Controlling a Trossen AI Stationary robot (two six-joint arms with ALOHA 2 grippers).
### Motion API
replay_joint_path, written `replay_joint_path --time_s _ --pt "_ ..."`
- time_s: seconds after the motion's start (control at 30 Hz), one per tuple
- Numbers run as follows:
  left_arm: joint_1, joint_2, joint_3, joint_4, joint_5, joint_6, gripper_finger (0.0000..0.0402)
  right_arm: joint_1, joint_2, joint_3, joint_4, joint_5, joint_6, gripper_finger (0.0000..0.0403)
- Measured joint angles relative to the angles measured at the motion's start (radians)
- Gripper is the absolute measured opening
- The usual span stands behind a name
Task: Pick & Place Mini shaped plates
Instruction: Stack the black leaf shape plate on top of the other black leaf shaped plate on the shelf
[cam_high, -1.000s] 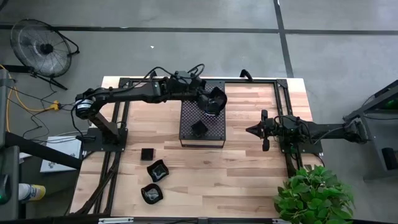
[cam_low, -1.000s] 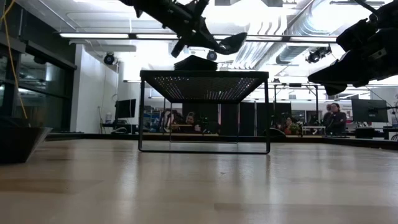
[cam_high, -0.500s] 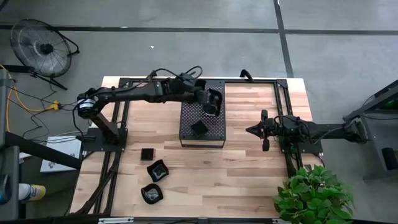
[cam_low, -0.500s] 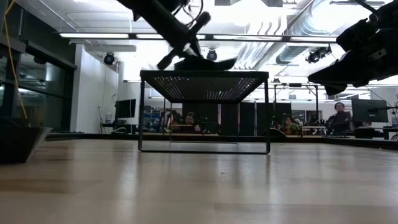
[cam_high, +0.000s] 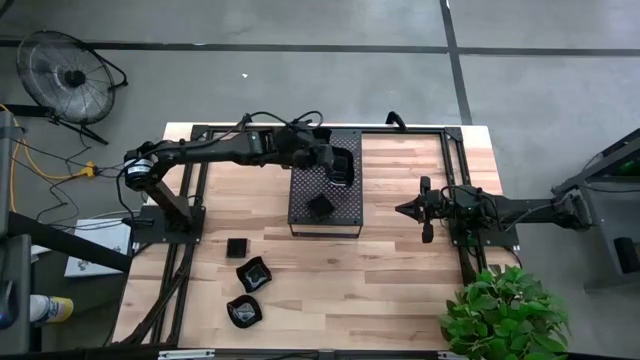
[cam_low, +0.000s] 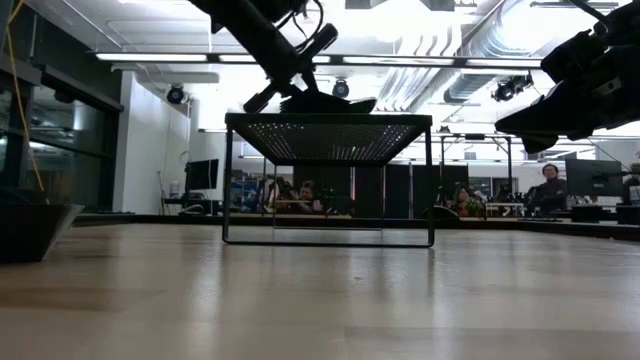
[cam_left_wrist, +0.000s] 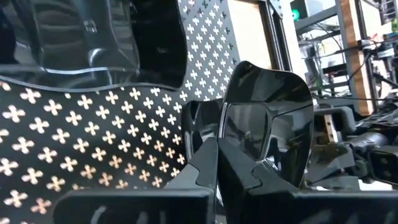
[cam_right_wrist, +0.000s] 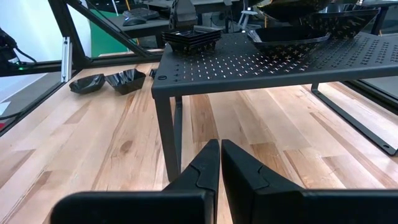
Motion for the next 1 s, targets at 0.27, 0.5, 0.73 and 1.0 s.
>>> replay_joint_path --time_s 0.27,0.5,0.73,1.0 --pt "-0.052 0.0 0.0 -0.009 -0.003 -0.157 0.0 0.0 0.0 0.0 0.0 0.0 0.0 0.0012" --pt "-0.059 0.0 0.0 -0.042 -0.031 -0.266 0.0 0.0 0.0 0.0 0.0 0.0 0.0 0.0012" --pt "-0.059 0.0 0.0 -0.043 -0.026 -0.284 0.0 0.0 0.0 0.0 0.0 0.0 0.0 0.0012" --pt "-0.059 0.0 0.0 -0.052 -0.029 -0.334 0.0 0.0 0.0 0.0 0.0 0.0 0.0 0.0012"
